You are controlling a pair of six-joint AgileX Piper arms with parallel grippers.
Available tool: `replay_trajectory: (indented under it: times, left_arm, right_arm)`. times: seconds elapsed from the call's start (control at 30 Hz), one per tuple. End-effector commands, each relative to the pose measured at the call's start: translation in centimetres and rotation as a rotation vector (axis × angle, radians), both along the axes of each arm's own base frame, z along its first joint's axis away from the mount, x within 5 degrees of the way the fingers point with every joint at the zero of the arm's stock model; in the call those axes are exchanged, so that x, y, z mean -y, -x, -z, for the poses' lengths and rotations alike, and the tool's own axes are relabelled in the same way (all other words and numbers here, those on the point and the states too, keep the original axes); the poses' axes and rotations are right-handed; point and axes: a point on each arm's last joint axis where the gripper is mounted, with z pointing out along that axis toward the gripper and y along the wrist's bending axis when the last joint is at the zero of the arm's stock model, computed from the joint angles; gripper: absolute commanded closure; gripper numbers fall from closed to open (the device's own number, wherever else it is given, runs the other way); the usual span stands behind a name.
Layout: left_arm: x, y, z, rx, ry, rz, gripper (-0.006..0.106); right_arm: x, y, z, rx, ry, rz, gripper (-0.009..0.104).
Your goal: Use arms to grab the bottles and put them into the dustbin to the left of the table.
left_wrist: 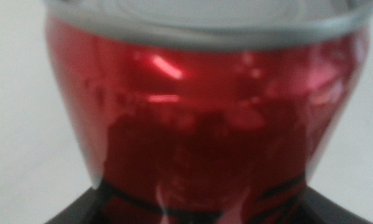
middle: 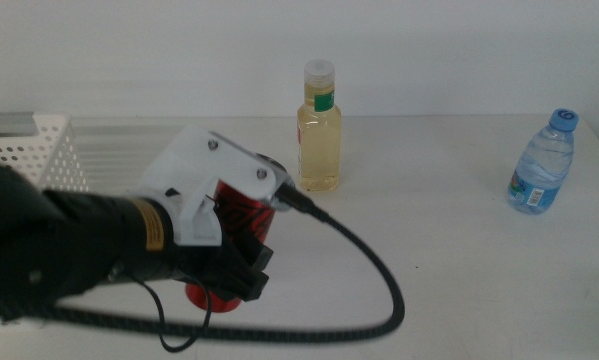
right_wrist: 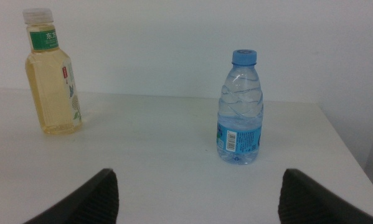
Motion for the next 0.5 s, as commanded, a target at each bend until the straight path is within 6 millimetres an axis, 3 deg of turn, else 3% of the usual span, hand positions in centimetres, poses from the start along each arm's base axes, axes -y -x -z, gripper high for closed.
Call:
replay_trajectory:
  times: [0.0, 0.23, 0.47]
  left_arm:
    - [0.2, -0.1, -3.6, 0.065, 0.068, -0.007, 0.106]
    - [0.1, -0.4, -5.6, 0.057, 0.034, -0.016, 0.106]
    - [-0.9, -2.6, -6.8, -0.025, -0.015, -0.101, 0.106]
  right_arm:
    - [0.1, 0.2, -1.1, 0.115, 0.003, 0.008, 0.028]
    - [0.1, 0.2, -1.1, 0.115, 0.003, 0.008, 0.028]
    - [0.1, 0.2, -1.1, 0.115, 0.003, 0.008, 0.028]
